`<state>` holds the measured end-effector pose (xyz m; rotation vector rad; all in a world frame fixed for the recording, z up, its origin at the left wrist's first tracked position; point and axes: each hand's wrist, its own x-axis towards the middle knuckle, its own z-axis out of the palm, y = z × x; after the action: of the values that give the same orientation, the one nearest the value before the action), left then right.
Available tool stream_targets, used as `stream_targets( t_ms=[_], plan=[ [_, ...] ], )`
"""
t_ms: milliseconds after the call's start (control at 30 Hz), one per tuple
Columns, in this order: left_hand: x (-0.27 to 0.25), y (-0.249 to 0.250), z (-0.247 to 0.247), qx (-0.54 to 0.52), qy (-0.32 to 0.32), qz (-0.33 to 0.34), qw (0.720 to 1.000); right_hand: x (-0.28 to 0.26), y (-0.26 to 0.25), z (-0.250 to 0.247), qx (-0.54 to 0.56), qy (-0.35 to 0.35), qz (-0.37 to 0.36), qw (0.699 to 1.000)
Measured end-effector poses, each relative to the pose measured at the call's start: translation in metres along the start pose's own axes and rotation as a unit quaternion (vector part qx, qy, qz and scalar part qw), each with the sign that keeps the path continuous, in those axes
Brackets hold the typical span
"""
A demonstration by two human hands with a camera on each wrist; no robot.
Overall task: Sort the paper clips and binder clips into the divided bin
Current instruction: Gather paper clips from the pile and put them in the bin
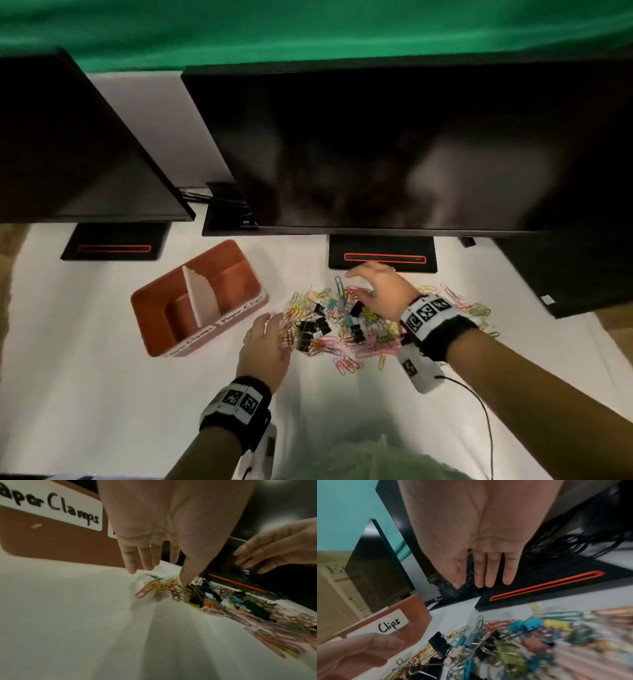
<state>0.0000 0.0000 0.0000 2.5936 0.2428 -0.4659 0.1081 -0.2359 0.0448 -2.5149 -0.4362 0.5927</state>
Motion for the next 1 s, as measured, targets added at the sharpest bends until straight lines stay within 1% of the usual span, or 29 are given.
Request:
stream_targets(
  t_ms=[100,133,200,267,433,667,733,800,900,1000],
  plan=[
    [0.012,-0.007,0.003,-0.01,-0.007,-0.025,1.0,0.037,-0.01,0.015,-0.021,-0.074,0.05,0.996],
    [0.014,-0.01,0.003,-0.006,-0.015,-0.025,1.0,0.045,-0.014,0.019,-0.03,-0.096,0.062,0.993],
    [0.018,-0.015,0.006,0.002,-0.019,-0.016,1.0,0.06,-0.016,0.028,-0.043,-0.118,0.073,0.989],
    [0.022,-0.02,0.009,0.0,-0.011,-0.001,1.0,0.07,-0.018,0.038,-0.049,-0.12,0.072,0.989],
    [0.029,-0.022,0.015,-0.046,0.012,0.043,0.998,0.078,-0.027,0.059,-0.047,-0.138,0.067,0.987],
    [0.029,-0.021,0.012,-0.09,0.014,0.028,0.995,0.07,-0.027,0.063,-0.059,-0.148,0.076,0.984],
    [0.027,-0.021,0.009,-0.1,0.025,0.029,0.994,0.064,-0.026,0.059,-0.052,-0.14,0.074,0.986],
    [0.021,-0.02,0.003,-0.122,0.047,0.034,0.991,0.056,-0.026,0.055,-0.033,-0.116,0.068,0.99],
    [0.009,-0.013,-0.014,-0.155,0.086,0.061,0.982,0.042,-0.03,0.047,0.001,-0.047,0.044,0.998],
    [-0.003,-0.005,-0.043,-0.182,0.129,0.079,0.972,0.033,-0.045,0.036,0.035,0.016,0.007,0.999]
  ],
)
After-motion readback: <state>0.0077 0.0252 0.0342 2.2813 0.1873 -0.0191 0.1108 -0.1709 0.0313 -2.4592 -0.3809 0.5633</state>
